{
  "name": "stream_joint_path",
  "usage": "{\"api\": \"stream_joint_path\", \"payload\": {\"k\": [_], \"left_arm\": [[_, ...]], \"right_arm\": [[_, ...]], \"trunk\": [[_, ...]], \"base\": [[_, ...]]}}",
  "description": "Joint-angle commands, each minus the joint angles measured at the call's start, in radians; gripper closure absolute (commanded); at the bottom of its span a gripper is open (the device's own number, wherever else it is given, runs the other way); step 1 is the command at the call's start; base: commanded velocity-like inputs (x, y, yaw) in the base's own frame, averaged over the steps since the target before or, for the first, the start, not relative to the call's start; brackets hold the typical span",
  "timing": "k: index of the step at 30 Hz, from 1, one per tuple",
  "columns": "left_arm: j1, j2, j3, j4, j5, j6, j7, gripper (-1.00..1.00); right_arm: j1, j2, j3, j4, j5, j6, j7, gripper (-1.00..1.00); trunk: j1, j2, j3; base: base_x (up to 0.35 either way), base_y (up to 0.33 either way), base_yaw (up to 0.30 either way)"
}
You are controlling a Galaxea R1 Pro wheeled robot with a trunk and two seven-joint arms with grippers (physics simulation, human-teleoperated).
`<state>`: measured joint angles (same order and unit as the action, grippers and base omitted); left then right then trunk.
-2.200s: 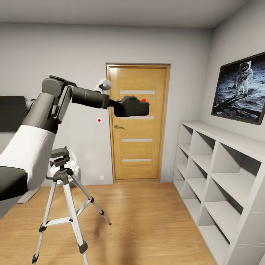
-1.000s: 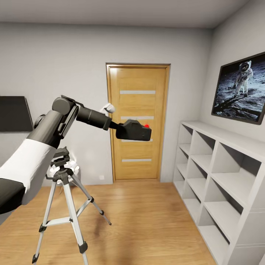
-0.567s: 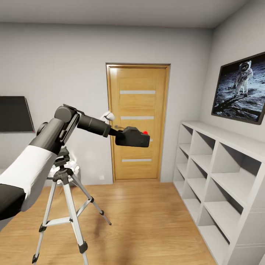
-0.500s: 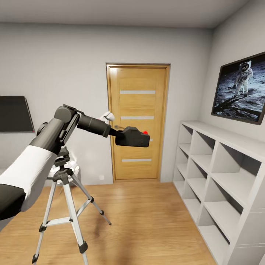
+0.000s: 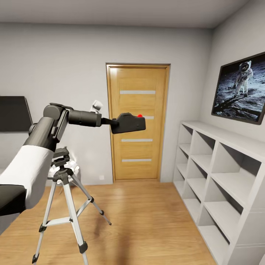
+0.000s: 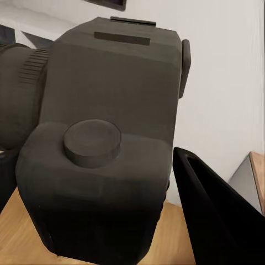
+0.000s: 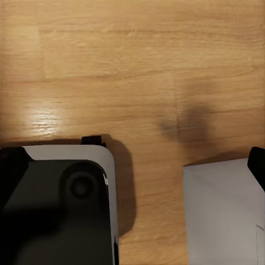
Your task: Attach the digital camera to the camera tripod in the bedroom.
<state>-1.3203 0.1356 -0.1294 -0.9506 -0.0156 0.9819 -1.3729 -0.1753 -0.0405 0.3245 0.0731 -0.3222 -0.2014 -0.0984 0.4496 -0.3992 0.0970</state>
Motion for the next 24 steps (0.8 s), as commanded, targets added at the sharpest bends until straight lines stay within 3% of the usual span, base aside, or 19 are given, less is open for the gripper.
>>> {"api": "stream_joint_path", "payload": {"k": [1,7,15,24], "left_arm": [[0.0,-0.003,0.0,-0.001,-0.003,0.008,-0.006,1.0],[0.0,-0.034,0.004,0.0,-0.003,0.004,-0.006,1.0],[0.0,-0.039,0.005,-0.001,-0.003,0.004,-0.008,1.0],[0.0,-0.039,0.005,-0.002,-0.003,0.006,-0.009,1.0]], "right_arm": [[-0.001,0.001,0.008,0.004,-0.008,-0.006,0.0,-1.0],[-0.001,0.001,0.008,0.004,-0.008,-0.006,0.0,-1.0],[-0.001,0.001,0.008,0.004,-0.008,-0.006,0.0,-1.0],[-0.001,0.001,0.008,0.004,-0.008,-0.005,0.0,-1.0]], "trunk": [[0.0,-0.001,0.0],[0.0,-0.001,0.0],[0.0,-0.001,0.0],[0.0,-0.001,0.0]], "base": [[0.0,0.0,0.0],[0.0,0.0,0.0],[0.0,0.0,0.014],[0.001,-0.009,0.171]]}}
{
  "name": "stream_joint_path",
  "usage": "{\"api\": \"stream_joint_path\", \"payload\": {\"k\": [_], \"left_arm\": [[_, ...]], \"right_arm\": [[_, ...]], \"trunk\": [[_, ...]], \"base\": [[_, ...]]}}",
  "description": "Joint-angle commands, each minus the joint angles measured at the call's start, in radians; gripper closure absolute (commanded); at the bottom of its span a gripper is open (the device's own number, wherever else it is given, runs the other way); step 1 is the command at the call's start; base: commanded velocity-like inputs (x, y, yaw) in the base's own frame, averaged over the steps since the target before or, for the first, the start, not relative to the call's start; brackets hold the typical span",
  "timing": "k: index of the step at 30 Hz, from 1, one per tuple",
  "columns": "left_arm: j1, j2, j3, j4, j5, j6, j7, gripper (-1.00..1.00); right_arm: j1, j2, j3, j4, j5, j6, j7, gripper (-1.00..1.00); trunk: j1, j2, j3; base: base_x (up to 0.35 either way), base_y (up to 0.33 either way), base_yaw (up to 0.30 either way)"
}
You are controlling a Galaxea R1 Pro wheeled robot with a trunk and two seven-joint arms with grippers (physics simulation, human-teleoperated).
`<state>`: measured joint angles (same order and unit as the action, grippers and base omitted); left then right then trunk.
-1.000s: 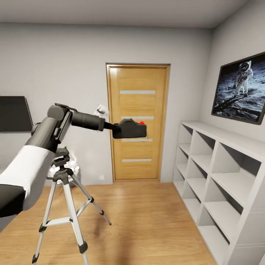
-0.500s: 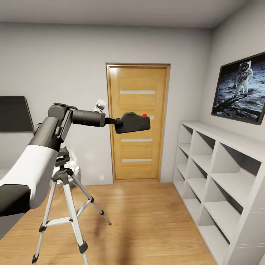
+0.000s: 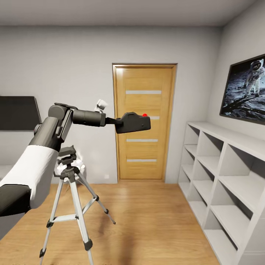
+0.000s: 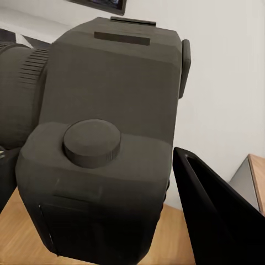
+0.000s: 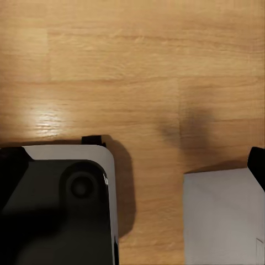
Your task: Attach the digital camera to the camera tripod in the bedroom.
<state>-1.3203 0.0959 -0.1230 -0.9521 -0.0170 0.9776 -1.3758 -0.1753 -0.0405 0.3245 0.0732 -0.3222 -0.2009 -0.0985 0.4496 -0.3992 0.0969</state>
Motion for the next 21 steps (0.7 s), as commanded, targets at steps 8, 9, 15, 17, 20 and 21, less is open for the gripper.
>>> {"api": "stream_joint_path", "payload": {"k": [8,9,15,17,20,21], "left_arm": [[-0.001,0.001,-0.001,0.0,-0.001,0.013,-0.006,1.0],[-0.001,0.001,-0.001,0.0,-0.001,0.013,-0.006,1.0],[-0.001,0.001,-0.001,0.0,-0.001,0.013,-0.006,1.0],[-0.001,0.001,-0.001,0.0,-0.001,0.013,-0.006,1.0],[-0.001,0.001,-0.001,0.0,-0.001,0.014,-0.006,1.0],[-0.001,0.001,0.0,0.0,-0.001,0.014,-0.006,1.0]], "right_arm": [[-0.001,0.001,0.008,0.004,-0.008,-0.006,0.0,-1.0],[-0.001,0.001,0.008,0.004,-0.008,-0.006,0.0,-1.0],[-0.001,0.001,0.008,0.004,-0.008,-0.006,0.0,-1.0],[-0.001,0.001,0.008,0.004,-0.008,-0.006,0.0,-1.0],[-0.001,0.001,0.008,0.004,-0.008,-0.006,0.0,-1.0],[-0.001,0.001,0.008,0.004,-0.008,-0.006,0.0,-1.0]], "trunk": [[0.0,-0.001,0.0],[0.0,-0.001,0.0],[0.0,-0.001,0.0],[0.0,-0.001,0.0],[0.0,-0.001,0.0],[0.0,-0.001,0.0]], "base": [[0.073,-0.177,0.027],[0.106,-0.223,0.003],[0.109,-0.227,0.117],[0.11,-0.228,0.236],[0.077,-0.145,0.267],[0.034,-0.061,0.278]]}}
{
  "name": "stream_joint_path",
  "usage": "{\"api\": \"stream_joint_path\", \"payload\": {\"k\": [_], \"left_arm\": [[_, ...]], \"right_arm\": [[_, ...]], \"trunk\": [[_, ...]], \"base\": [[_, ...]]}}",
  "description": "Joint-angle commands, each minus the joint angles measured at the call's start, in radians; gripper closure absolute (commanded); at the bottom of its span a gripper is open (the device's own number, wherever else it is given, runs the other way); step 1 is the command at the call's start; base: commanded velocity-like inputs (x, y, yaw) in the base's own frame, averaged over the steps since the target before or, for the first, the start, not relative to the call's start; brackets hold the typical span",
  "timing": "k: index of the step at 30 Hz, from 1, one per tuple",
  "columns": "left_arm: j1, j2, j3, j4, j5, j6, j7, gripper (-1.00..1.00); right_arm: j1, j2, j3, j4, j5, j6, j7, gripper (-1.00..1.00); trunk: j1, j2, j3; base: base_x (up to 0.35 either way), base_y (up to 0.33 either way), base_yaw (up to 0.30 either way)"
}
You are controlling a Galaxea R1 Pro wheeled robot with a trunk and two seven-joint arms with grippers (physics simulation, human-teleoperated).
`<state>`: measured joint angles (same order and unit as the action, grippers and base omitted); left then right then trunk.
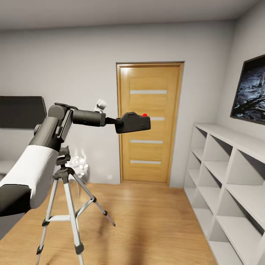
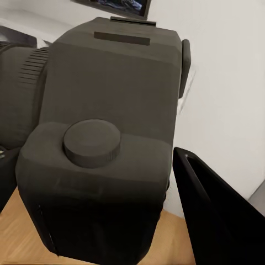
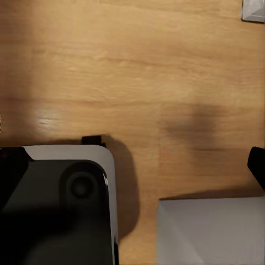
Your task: Attach the digital camera to the camera tripod in the bedroom.
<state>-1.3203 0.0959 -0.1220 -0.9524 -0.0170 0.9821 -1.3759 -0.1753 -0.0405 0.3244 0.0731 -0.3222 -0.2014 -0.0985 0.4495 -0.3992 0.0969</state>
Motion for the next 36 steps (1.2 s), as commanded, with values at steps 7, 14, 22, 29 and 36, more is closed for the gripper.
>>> {"api": "stream_joint_path", "payload": {"k": [7,14,22,29,36], "left_arm": [[0.0,0.001,0.002,0.0,-0.001,0.009,-0.006,1.0],[0.0,0.001,0.002,0.0,-0.001,0.009,-0.006,1.0],[0.0,0.001,0.002,0.0,-0.001,0.009,-0.006,1.0],[0.0,0.001,0.001,0.0,-0.001,0.009,-0.006,1.0],[0.0,0.001,0.002,0.0,-0.001,0.01,-0.006,1.0]], "right_arm": [[-0.001,0.001,0.008,0.004,-0.008,-0.006,0.0,-1.0],[-0.001,0.001,0.008,0.004,-0.008,-0.005,0.0,-1.0],[-0.001,0.001,0.008,0.004,-0.008,-0.006,0.0,-1.0],[-0.001,0.001,0.008,0.004,-0.008,-0.005,0.0,-1.0],[-0.001,0.001,0.008,0.004,-0.008,-0.006,0.0,-1.0]], "trunk": [[0.0,-0.001,0.0],[0.0,-0.001,0.0],[0.0,-0.001,0.0],[0.0,-0.001,0.0],[0.0,-0.001,0.0]], "base": [[0.011,-0.02,0.131],[0.001,-0.003,0.018],[0.0,0.0,0.083],[0.0,0.0,0.257],[0.0,0.0,0.178]]}}
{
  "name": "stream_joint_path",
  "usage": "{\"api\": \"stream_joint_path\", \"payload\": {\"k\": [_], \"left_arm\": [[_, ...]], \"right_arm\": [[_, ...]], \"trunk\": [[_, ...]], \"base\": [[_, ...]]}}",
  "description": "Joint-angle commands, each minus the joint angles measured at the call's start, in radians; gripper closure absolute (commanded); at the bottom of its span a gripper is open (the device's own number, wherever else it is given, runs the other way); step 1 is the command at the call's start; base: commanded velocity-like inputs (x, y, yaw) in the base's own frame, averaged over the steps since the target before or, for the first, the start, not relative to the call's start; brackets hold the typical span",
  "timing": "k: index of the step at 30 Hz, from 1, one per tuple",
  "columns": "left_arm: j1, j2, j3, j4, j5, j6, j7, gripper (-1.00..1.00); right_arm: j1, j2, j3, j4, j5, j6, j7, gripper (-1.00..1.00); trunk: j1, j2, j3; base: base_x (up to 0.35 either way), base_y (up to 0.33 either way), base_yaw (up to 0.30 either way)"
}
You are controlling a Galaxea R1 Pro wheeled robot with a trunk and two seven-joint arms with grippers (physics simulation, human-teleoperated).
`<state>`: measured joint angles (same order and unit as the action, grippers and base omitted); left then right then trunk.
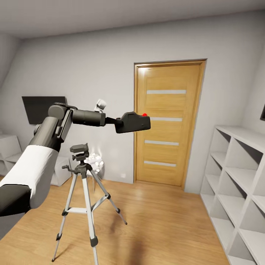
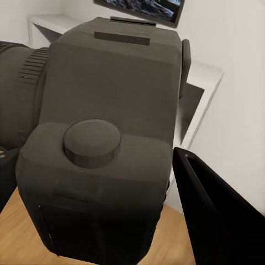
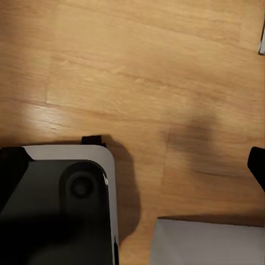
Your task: Attach the digital camera to the camera tripod in the bedroom.
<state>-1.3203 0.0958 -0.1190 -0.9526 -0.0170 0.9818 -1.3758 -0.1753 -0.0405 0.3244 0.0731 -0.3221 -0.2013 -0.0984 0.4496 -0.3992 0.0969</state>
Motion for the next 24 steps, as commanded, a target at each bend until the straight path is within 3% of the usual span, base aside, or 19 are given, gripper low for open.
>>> {"api": "stream_joint_path", "payload": {"k": [1,12,18,24], "left_arm": [[0.0,0.001,-0.001,0.0,-0.001,0.01,-0.006,1.0],[0.0,0.001,-0.002,-0.001,-0.001,0.01,-0.006,1.0],[0.0,0.001,-0.002,-0.01,-0.001,0.011,-0.006,1.0],[0.0,0.001,-0.002,-0.021,-0.001,0.011,-0.006,1.0]], "right_arm": [[-0.001,0.001,0.008,0.004,-0.008,-0.006,0.0,-1.0],[-0.001,0.001,0.008,0.004,-0.008,-0.005,0.0,-1.0],[-0.001,0.001,0.008,0.004,-0.008,-0.005,0.0,-1.0],[-0.001,0.001,0.008,0.004,-0.008,-0.006,0.0,-1.0]], "trunk": [[0.0,-0.001,0.0],[0.0,-0.001,-0.002],[0.0,-0.001,-0.004],[0.0,-0.001,-0.005]], "base": [[0.0,0.0,0.047],[0.011,0.0,0.076],[0.264,0.0,0.241],[0.157,0.0,0.071]]}}
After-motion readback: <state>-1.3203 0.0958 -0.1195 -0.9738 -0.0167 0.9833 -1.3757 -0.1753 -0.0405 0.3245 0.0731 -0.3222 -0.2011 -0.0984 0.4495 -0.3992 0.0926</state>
